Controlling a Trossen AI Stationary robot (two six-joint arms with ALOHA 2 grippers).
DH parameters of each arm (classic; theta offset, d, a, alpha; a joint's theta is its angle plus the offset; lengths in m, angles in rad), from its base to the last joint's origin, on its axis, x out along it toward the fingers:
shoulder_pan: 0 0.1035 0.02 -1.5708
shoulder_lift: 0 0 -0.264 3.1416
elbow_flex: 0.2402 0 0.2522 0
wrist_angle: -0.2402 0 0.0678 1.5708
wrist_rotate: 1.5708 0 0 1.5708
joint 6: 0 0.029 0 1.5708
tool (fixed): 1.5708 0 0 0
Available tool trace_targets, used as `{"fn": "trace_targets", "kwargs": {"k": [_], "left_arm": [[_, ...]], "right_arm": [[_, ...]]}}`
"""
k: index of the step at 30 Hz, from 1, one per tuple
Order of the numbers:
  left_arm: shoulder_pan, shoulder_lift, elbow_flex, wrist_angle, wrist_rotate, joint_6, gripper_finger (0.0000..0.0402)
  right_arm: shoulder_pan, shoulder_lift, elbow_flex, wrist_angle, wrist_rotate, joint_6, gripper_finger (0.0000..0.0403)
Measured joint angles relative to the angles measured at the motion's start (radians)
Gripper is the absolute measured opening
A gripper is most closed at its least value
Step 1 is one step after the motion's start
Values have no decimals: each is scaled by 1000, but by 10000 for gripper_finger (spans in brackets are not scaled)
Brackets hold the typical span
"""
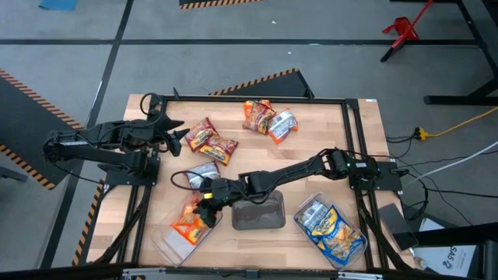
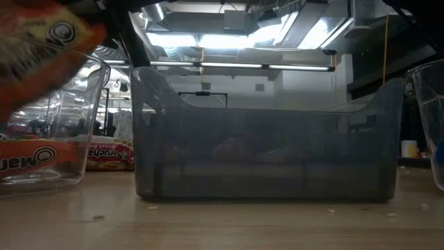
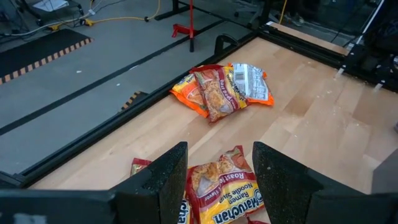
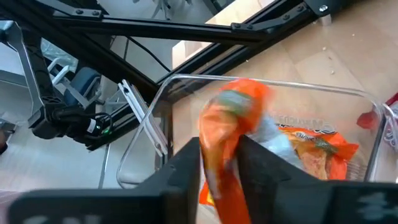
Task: Sort Maruchan noodles
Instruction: Put the orange noodle pack into the left transparent bin
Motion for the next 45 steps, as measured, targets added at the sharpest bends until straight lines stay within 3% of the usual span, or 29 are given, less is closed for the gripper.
{"fn": "trace_targets", "kwargs": {"k": [9,13,18,23,29,34,37,40,45], "left_arm": [[0,0,0,0,0,0,175],[0,0,0,-6,1,-2,175],[0,0,0,-10,1,-3,175],[0,0,0,-11,8,-3,175],[0,0,0,-13,8,-5,175],[0,0,0,-13,8,-5,175],[0,0,0,-13,8,-8,175],[0,0,0,-13,8,-21,175],[0,0,0,-14,8,-24,175]], "right_arm": [[-28,-4,0,-17,-44,-154,181],[-45,-23,0,-55,-67,-277,184],[-33,-22,0,-170,-13,-435,175],[-9,-19,0,-274,118,-564,164],[13,-19,0,-280,144,-577,145],[22,-22,0,-266,186,-576,70],[21,-25,0,-249,178,-564,14],[19,-25,0,-250,149,-511,13],[17,-25,0,-167,9,-438,3]]}}
